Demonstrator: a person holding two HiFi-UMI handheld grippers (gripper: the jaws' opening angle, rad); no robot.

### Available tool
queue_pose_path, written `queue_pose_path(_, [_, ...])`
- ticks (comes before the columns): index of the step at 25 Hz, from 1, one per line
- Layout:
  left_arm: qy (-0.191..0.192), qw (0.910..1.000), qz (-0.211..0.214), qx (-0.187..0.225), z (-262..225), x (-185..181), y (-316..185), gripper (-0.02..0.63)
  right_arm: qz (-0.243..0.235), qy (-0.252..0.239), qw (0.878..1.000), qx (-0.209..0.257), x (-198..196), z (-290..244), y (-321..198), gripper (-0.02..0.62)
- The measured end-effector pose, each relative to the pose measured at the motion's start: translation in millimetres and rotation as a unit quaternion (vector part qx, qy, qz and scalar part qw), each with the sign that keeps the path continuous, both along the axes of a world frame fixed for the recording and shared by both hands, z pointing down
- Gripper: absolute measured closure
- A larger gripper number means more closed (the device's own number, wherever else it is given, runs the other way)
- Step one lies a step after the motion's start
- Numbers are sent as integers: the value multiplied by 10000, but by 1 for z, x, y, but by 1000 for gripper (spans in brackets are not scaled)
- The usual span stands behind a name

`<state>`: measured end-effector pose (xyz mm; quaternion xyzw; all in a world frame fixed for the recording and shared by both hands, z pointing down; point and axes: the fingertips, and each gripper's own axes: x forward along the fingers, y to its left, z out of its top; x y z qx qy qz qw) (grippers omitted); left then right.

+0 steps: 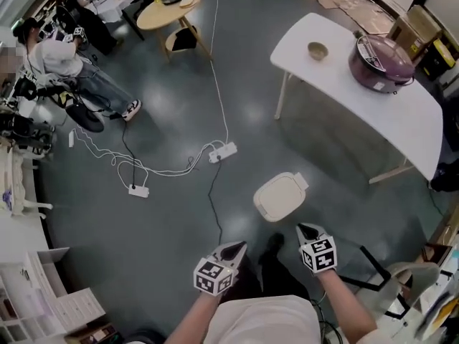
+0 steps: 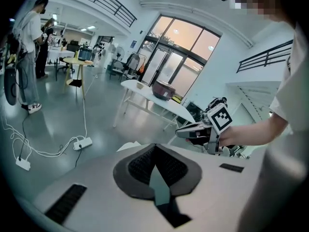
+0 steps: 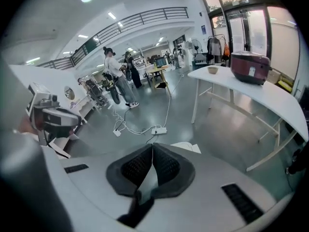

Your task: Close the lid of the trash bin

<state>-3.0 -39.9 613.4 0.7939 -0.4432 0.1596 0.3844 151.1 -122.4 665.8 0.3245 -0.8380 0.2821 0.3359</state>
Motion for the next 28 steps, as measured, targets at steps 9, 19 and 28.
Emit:
queue_pose_path(9, [42,9964,584,613,-72,-20,41,594,497,-116,9960,732,-12,-95,58,580])
queue_pose_path(19, [80,9855,1109,1282,-141,-39,89,594,1100,-278,9830,1444,-12,-183,138,581])
queue_pose_path(28, [199,9788,1077,1728,-185,-25,127,594,1292,-496,9697,2013,17,-244,193,583])
